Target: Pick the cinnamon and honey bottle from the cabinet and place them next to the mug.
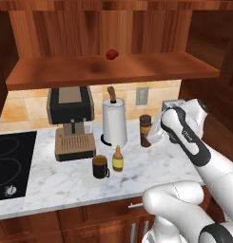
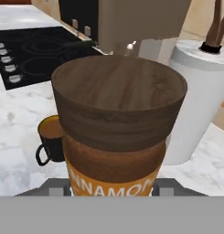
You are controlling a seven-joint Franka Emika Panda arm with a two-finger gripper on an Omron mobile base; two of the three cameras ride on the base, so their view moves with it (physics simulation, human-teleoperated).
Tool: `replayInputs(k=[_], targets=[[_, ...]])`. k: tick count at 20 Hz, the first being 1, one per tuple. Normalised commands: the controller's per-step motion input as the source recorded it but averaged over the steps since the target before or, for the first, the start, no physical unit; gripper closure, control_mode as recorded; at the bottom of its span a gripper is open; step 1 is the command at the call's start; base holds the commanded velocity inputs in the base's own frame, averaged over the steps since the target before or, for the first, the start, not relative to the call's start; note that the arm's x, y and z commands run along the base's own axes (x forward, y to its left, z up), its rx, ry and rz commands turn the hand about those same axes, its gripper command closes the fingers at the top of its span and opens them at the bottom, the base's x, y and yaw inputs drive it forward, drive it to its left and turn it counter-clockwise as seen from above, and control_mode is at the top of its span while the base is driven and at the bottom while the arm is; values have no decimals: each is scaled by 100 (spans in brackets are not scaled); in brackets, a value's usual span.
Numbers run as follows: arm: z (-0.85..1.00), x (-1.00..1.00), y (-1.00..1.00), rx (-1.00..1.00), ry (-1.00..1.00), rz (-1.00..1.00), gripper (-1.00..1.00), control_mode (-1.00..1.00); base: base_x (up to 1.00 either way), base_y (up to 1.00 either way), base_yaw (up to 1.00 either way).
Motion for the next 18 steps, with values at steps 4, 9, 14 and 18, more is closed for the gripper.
replayInputs(k=[4,9,14,18], targets=[[-59,26,8,4,0,11,100,-100,0,0,0],[-35,6,4,8,0,21,100,-100,0,0,0],[-15,0,0,13,0,30,100,-100,0,0,0],[-16,5,11,3,-3,21,100,-100,0,0,0]])
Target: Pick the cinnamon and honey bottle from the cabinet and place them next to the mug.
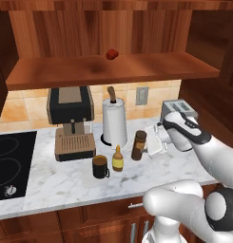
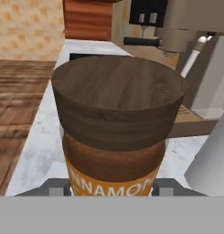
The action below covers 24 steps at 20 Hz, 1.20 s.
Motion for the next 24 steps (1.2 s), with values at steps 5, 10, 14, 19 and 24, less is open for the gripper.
replayInputs(k=[5,10,14,19,24], targets=[[-12,1,19,0,-6,14,100,-100,0,0,0],[-9,0,17,-3,0,5,100,-100,0,0,0],[-22,0,3,-7,0,0,100,-100,0,0,0],[-23,0,0,-8,0,0,100,-100,0,0,0],[-24,0,0,-6,0,0,100,-100,0,0,0]])
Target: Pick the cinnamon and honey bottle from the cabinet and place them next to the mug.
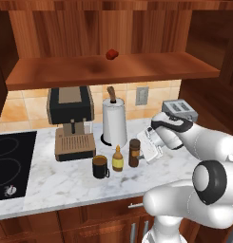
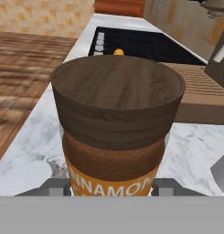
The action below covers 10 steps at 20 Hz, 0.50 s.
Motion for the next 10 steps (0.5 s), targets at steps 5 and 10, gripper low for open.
replayInputs(k=[5,10], targets=[[-20,0,3,-3,-1,0,100,-100,0,0,0],[-7,0,1,0,-7,0,100,-100,0,0,0]])
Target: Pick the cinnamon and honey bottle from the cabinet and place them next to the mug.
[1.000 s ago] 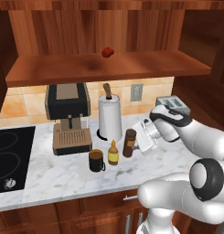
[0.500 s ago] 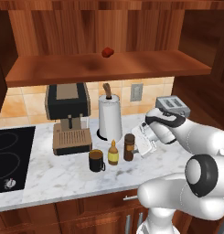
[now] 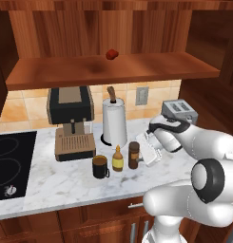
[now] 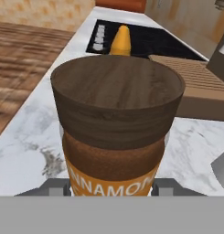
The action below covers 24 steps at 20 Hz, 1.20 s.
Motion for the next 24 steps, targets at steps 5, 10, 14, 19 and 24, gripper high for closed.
replayInputs(k=[5,10,14,19,24], targets=[[-11,15,0,0,-7,0,100,-100,0,0,0],[-5,27,4,0,-2,0,100,-100,0,0,0],[0,25,7,0,0,0,100,-100,0,0,0],[0,13,6,0,0,0,100,-100,0,0,0],[-3,0,12,1,0,0,100,-100,0,0,0]])
